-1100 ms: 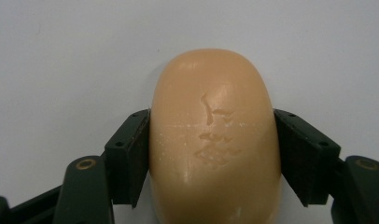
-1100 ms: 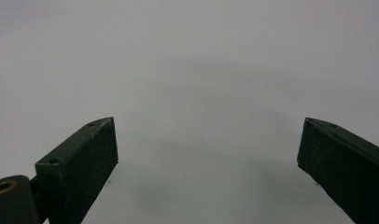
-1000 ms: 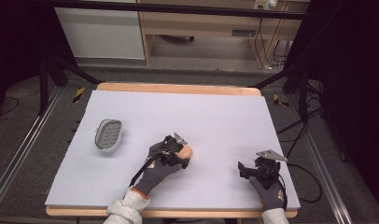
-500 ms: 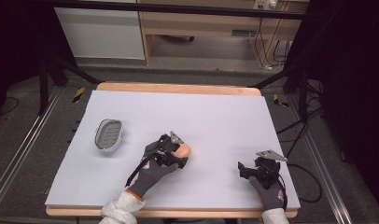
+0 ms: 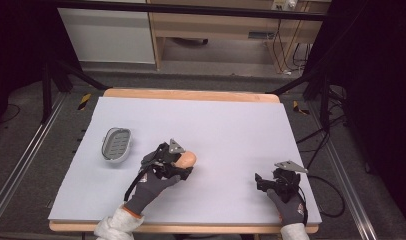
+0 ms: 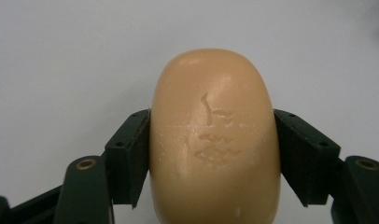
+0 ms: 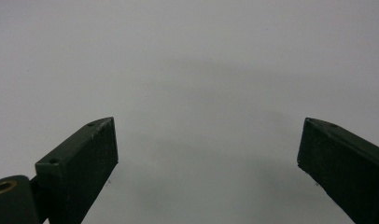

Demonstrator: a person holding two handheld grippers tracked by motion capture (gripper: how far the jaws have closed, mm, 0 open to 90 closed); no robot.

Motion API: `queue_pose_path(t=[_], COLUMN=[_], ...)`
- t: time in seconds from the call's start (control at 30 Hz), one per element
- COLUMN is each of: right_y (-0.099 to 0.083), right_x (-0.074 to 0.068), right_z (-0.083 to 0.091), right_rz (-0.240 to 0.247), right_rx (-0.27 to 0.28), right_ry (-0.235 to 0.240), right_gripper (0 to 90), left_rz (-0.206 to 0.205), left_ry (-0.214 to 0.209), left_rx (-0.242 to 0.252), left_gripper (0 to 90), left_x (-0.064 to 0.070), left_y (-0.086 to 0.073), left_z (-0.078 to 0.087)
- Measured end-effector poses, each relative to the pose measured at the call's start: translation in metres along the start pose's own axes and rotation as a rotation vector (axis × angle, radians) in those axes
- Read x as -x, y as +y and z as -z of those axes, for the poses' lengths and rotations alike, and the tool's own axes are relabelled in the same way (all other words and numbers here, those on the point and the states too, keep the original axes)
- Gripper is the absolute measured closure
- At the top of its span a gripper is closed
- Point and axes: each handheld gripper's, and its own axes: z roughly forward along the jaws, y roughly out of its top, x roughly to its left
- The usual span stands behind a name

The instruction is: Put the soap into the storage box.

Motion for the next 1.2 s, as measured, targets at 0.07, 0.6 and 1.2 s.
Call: queue_pose_path(t=[0.07, 0.6, 1.2], right_y=[0.0, 0.0, 0.0], right_x=[0.0, 0.001, -0.001], right_z=[0.0, 0.0, 0.0], right_rz=[0.004, 0.005, -0.001], right_rx=[0.001, 0.003, 0.0], right_ry=[0.0, 0.001, 0.008], right_gripper=[5.3, 5.3, 5.3], left_rz=[0.003, 0.08, 0.175], left_ry=[0.002, 0.038, 0.114], left_rx=[0.005, 0.084, 0.146], left_gripper=[31.4, 31.4, 31.5], left_x=[-0.002, -0.028, -0.067], left_y=[-0.004, -0.022, -0.027], left_z=[0.004, 0.04, 0.067])
